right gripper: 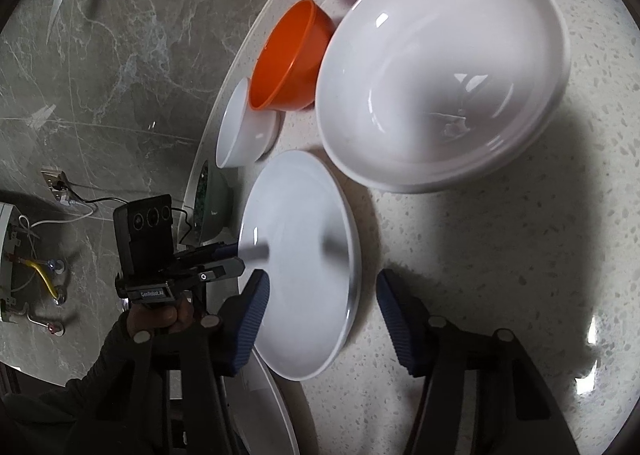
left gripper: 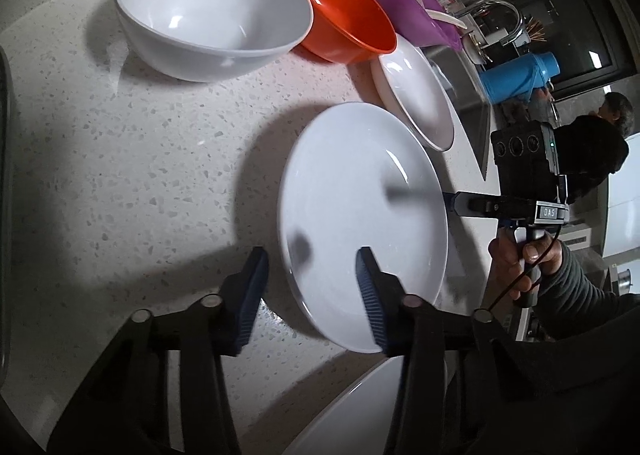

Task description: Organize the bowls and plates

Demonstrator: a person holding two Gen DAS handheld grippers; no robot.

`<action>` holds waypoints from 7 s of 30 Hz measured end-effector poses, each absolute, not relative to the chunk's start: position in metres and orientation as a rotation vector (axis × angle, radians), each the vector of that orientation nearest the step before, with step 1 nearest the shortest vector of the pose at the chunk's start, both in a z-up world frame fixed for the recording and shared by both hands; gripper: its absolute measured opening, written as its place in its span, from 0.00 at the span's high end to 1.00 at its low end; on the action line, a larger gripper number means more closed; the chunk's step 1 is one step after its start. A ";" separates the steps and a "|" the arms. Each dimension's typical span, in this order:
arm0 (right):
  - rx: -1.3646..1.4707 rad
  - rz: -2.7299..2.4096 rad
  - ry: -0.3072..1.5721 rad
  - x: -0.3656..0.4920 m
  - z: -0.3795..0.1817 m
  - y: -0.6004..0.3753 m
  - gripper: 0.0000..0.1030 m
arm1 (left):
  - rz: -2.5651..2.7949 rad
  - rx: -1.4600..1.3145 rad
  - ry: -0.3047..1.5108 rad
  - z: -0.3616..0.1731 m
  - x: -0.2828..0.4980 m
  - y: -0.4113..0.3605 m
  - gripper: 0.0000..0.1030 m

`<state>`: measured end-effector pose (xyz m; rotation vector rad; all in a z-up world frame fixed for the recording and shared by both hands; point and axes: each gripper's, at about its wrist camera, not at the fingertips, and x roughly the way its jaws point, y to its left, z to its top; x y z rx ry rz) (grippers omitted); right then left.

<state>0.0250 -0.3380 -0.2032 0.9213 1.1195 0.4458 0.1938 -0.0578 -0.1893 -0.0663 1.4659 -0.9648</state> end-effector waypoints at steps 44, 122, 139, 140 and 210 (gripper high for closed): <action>0.836 0.378 1.180 0.022 -0.168 -0.315 0.90 | -0.835 -0.069 1.467 -0.153 0.167 -0.056 0.90; 0.518 0.484 1.287 -0.078 -0.161 -0.189 0.47 | -0.626 -0.299 1.350 -0.150 -0.016 0.096 0.29; 0.686 0.384 0.964 -0.001 -0.117 -0.381 0.31 | -0.542 -0.428 1.096 -0.053 0.058 -0.012 0.00; 0.685 0.392 0.968 0.007 -0.120 -0.393 0.30 | -0.535 -0.420 1.105 -0.053 0.066 -0.033 0.00; 0.822 0.591 1.235 0.125 -0.203 -0.489 0.69 | -0.583 -0.204 1.451 -0.185 0.238 -0.263 0.65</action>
